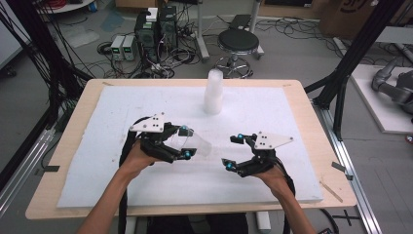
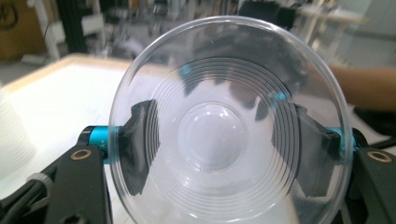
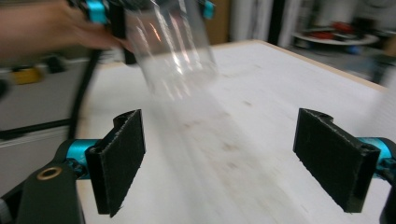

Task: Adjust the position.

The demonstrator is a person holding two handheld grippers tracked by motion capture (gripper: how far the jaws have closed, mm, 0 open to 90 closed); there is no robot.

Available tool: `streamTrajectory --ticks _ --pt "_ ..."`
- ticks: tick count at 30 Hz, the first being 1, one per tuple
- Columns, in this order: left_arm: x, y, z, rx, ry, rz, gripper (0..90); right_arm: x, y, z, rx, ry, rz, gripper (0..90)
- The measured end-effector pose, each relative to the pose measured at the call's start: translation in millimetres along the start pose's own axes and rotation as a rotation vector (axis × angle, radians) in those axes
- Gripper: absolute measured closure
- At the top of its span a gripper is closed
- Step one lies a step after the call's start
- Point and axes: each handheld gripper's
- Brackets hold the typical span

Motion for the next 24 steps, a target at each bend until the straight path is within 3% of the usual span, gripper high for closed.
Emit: streamTrajectory --ticks 3,4,5,10,17,24 --pt "0.5 7.5 -7.6 -0.016 0.032 -0.108 31.8 -7.1 -12.8 6.5 0.048 -0.107 -0.029 16.5" --pt "1.2 9.6 -10.6 -0.02 0.036 -0.135 31.8 -11.7 -21.3 10.5 0.066 -0.179 -0.052 16.5" --pt "2.2 11.9 -13.3 -0.027 0.042 -0.164 31.8 -11.7 -21.3 10.5 0.066 -0.179 -0.052 16.5" --pt "8.2 23.6 -27.3 -0.028 0.056 -0.349 31.7 -24.0 -43.6 19.2 0.107 -0.338 -0.119 16.5" --pt "19.8 34.9 -40.5 -0.02 0.054 -0.525 31.6 -29.0 -59.4 25.2 0.15 -0.419 -0.156 16.5" --pt "27.3 39.6 -48.1 -0.014 0.037 -0.658 31.6 -29.8 -66.2 28.6 0.163 -0.444 -0.167 16.5"
Point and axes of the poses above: each handheld gripper's, and its own axes: x roughly forward along the jaws, y roughly out of its top, z roughly to its right, and after that the axes turned 11 degrees about -y, right-handed
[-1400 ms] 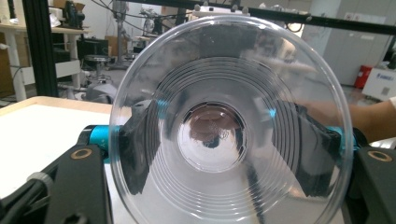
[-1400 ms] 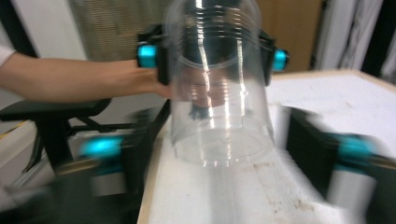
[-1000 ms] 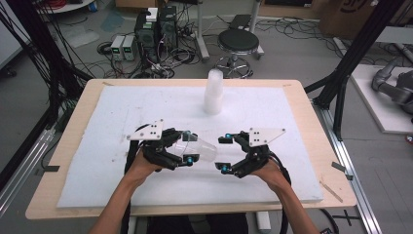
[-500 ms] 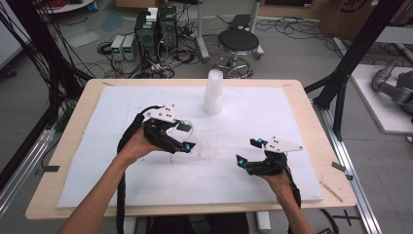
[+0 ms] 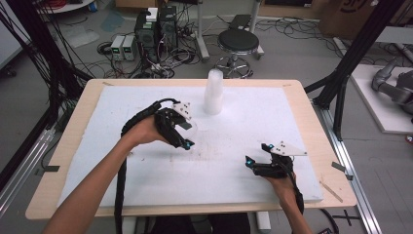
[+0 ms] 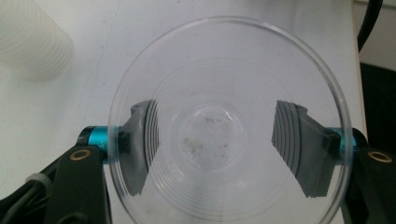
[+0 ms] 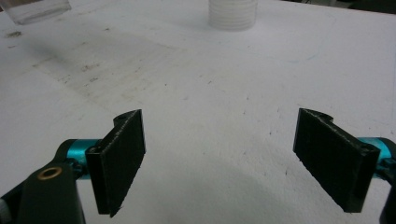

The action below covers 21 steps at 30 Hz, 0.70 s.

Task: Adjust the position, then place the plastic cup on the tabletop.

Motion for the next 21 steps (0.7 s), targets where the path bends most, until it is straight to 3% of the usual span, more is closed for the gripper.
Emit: streamTrajectory --ticks 5,21 --pt "1.2 1.0 -3.1 -0.003 0.004 -0.043 31.6 0.6 -0.2 0.0 -0.001 0.003 -0.007 16.5" --pt "1.3 -0.3 -6.0 -0.012 0.016 -0.049 31.7 -0.9 -1.1 -0.1 -0.002 0.02 0.0 16.5"
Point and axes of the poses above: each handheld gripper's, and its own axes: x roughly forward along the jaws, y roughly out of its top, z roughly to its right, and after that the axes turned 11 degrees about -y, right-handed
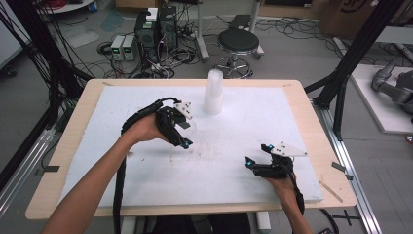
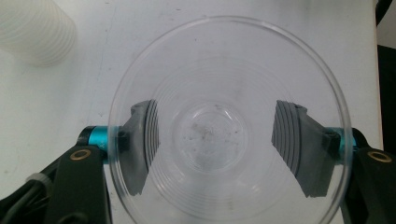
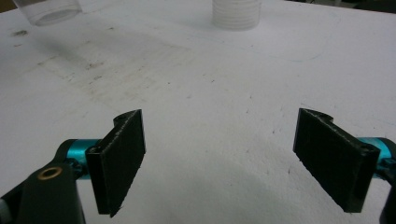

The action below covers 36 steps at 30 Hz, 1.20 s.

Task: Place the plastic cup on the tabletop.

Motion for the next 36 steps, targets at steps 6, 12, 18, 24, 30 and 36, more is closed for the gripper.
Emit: streamTrajectory --ticks 6,12,18,24,30,36 --pt "2.4 -1.0 -3.9 -0.013 0.007 -0.014 31.7 0.8 0.2 0.6 0.005 0.0 -0.005 16.5" --pt "15.0 -0.8 -10.9 -0.027 0.001 -0.05 31.8 2.3 0.7 0.7 0.002 0.006 -0.018 16.5" --pt "29.1 -2.4 -16.7 -0.036 -0.002 -0.074 31.8 1.9 0.6 0.5 0.001 0.005 -0.02 16.5" --pt "39.3 -7.7 -18.1 -0.048 -0.012 -0.071 31.8 1.7 0.5 0.2 0.0 0.006 -0.016 16.5" --pt "49.2 -13.2 -17.3 -0.051 -0.018 -0.069 31.6 1.9 0.5 0.3 -0.003 0.005 -0.017 16.5" --pt "49.4 -14.7 -16.0 -0.054 -0.013 -0.067 31.9 2.5 0.7 -0.1 0.001 0.005 -0.021 16.5"
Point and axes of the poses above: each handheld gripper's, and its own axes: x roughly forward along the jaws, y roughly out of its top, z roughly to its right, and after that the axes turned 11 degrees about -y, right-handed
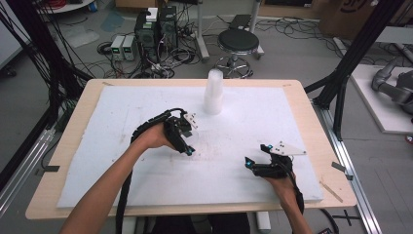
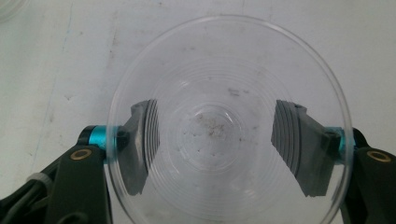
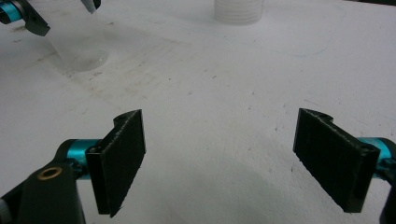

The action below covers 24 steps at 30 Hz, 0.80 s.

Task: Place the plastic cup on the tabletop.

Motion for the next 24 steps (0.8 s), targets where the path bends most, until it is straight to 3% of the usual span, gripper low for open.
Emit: streamTrajectory --ticks 4,6,7,13,18,24 --pt "2.6 -0.6 -1.1 -0.004 -0.007 0.004 26.4 -0.5 -0.2 0.5 -0.006 0.0 0.005 16.5" --pt "6.5 -0.5 -2.1 -0.026 0.009 -0.006 9.5 -0.6 -0.3 0.6 -0.006 -0.001 0.008 16.5" --pt "6.9 -0.5 -2.4 -0.024 0.011 -0.006 6.8 -0.6 -0.3 0.6 -0.006 0.0 0.008 16.5" --pt "7.3 -2.2 -3.4 -0.024 -0.018 -0.004 6.8 -0.9 -0.5 0.9 0.001 0.004 0.008 16.5" --pt "2.0 -6.1 -3.0 -0.031 -0.015 -0.002 6.8 -1.0 -0.4 0.9 0.003 0.006 0.006 16.5" --pt "-8.9 -25.1 -2.0 -0.056 -0.015 0.042 6.8 -1.8 -0.7 0.7 0.005 0.007 0.016 16.5"
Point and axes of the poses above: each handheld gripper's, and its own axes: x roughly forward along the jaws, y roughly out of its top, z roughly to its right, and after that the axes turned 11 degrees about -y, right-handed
